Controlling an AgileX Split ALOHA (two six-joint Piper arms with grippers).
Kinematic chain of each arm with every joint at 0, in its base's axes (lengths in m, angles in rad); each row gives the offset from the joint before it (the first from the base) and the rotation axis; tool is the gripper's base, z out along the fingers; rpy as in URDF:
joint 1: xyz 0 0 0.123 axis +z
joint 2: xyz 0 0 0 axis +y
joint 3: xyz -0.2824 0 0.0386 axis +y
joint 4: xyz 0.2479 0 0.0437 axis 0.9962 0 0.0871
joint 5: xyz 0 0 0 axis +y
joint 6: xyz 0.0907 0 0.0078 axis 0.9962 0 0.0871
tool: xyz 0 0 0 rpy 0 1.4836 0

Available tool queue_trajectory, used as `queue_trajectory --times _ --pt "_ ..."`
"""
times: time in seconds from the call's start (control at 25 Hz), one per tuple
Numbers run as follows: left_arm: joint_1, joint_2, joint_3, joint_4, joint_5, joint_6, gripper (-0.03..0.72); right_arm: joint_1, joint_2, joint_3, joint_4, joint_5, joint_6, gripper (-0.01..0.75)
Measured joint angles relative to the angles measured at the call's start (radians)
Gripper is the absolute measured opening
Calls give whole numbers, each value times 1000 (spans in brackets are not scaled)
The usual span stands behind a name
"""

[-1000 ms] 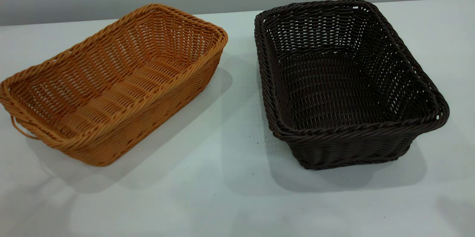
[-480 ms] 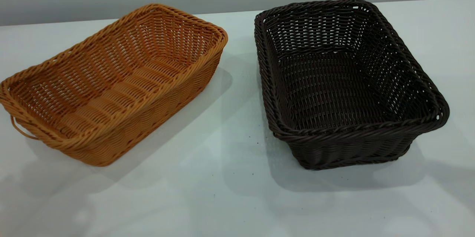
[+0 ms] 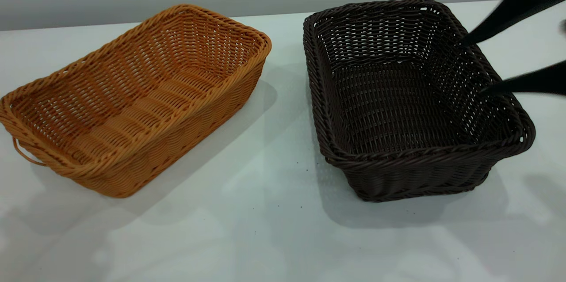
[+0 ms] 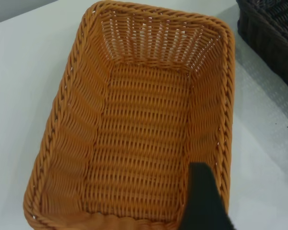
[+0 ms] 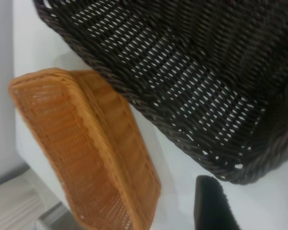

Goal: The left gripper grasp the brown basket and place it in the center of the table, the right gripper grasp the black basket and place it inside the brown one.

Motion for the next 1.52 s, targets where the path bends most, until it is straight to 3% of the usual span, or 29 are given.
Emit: queue_trajectory --times 0.2,0.32,0.88,1.12,1.52 --pt "-12 -1 0 3 8 17 405 160 72 0 1 -108 119 351" --pt "-12 -1 0 3 12 17 405 196 122 0 16 -105 138 351" --pt "-12 -1 0 -102 31 91 405 196 160 0 31 -118 138 351" --pt "-12 -1 0 -104 31 93 405 196 235 0 56 -64 139 342" --pt "-12 -1 0 -106 54 93 405 196 242 -2 71 -103 104 321"
